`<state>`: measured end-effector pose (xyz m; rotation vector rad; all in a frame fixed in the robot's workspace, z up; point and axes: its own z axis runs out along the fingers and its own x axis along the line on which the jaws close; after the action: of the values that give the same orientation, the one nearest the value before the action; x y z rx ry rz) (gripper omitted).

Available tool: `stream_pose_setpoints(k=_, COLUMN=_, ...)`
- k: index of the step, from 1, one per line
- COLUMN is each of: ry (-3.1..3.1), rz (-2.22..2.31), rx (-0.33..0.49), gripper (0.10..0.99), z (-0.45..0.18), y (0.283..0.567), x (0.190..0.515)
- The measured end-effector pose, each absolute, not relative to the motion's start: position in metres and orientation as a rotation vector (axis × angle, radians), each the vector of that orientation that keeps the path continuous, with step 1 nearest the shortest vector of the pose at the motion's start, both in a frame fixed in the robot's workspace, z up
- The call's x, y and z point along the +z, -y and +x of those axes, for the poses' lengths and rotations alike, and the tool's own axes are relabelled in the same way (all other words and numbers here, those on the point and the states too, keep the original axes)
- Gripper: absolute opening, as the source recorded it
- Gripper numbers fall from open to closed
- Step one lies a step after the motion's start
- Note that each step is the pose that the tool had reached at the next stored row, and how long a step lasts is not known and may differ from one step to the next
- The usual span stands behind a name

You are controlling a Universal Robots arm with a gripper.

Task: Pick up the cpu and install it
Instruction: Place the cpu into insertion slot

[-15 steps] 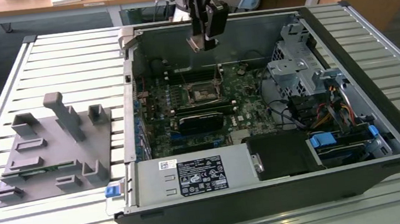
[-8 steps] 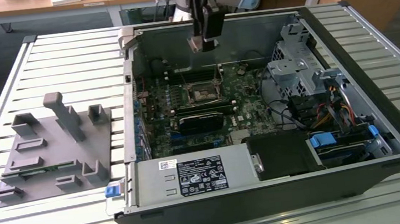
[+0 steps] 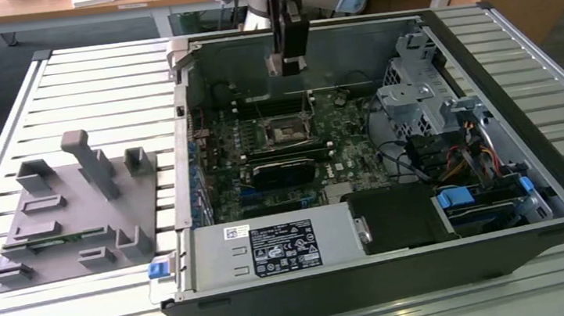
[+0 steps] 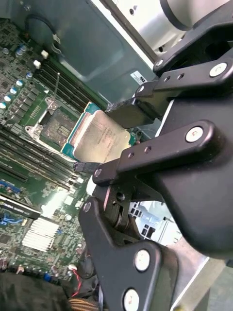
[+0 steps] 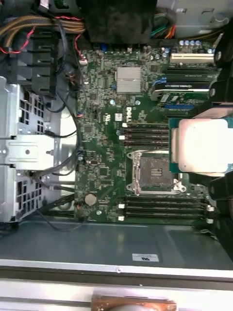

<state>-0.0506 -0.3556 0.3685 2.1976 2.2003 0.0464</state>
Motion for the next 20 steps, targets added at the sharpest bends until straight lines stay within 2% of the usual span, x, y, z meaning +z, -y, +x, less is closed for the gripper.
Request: stream_pose_setpoints(k=20, ry=-2.197, rz=2.200, rx=0.045, gripper=0.525, z=-0.051, y=0.350, x=0.334)
